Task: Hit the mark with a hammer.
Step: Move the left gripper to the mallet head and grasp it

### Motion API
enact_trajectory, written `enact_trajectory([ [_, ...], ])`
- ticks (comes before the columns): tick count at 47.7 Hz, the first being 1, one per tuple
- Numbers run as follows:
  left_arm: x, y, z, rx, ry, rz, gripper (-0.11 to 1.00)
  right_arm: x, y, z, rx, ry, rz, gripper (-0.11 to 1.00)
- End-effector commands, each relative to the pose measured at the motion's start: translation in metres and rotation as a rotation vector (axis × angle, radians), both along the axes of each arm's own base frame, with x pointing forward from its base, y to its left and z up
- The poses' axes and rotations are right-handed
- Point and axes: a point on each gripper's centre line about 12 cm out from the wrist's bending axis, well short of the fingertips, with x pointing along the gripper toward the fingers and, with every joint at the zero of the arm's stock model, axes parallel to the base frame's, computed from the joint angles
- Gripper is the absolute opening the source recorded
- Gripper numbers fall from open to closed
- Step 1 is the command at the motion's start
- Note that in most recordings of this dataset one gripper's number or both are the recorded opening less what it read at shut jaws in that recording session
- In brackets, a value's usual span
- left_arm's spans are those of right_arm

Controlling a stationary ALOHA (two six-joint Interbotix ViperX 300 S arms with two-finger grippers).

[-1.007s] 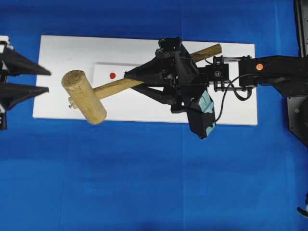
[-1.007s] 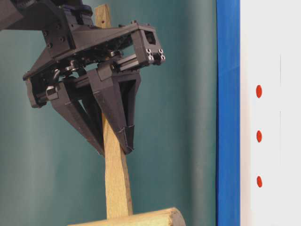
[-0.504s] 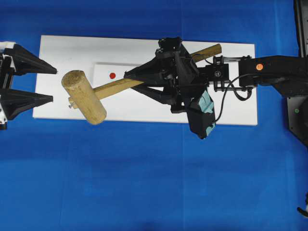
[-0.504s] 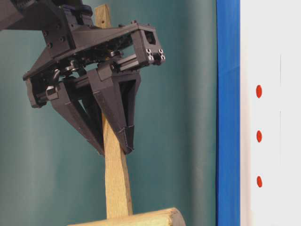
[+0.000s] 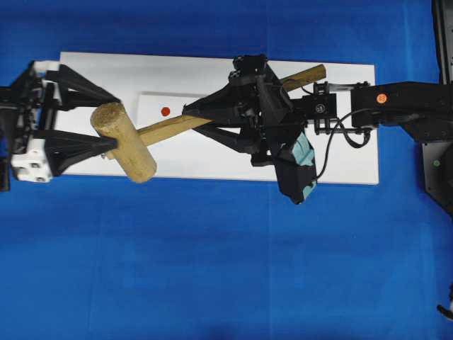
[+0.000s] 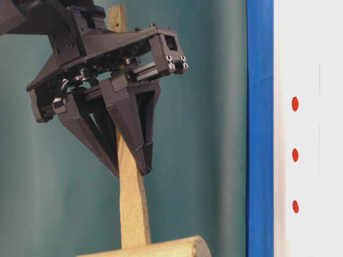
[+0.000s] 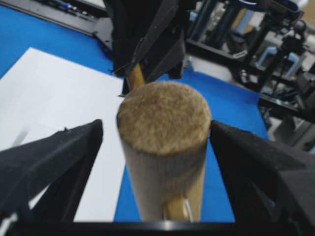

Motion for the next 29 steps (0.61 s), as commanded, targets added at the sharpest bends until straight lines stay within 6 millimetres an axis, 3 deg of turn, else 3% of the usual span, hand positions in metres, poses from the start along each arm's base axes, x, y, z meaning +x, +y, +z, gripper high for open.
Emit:
enact_trajectory([
  [1, 0.011, 0.001, 0.009, -0.003, -0.026, 0.003, 0.93, -0.001, -0.002, 0.029, 0.002, -0.080, -0.006, 0.10],
  [16, 0.022, 0.001, 0.007, -0.030, 0.000, 0.005, 0.89, -0.001, -0.003, 0.029, 0.003, -0.080, -0.010, 0.10],
  [19, 0.022, 0.002, 0.007, -0.062, -0.001, 0.013, 0.79, -0.001, -0.003, 0.028, 0.003, -0.077, -0.010, 0.10],
  [25, 0.022, 0.002, 0.006, -0.095, 0.001, 0.012, 0.44, -0.001, -0.004, 0.029, 0.006, -0.079, -0.013, 0.10],
  [29, 0.022, 0.001, 0.004, -0.095, 0.015, 0.011, 0.45, -0.001, -0.004, 0.029, 0.013, -0.078, -0.017, 0.10],
])
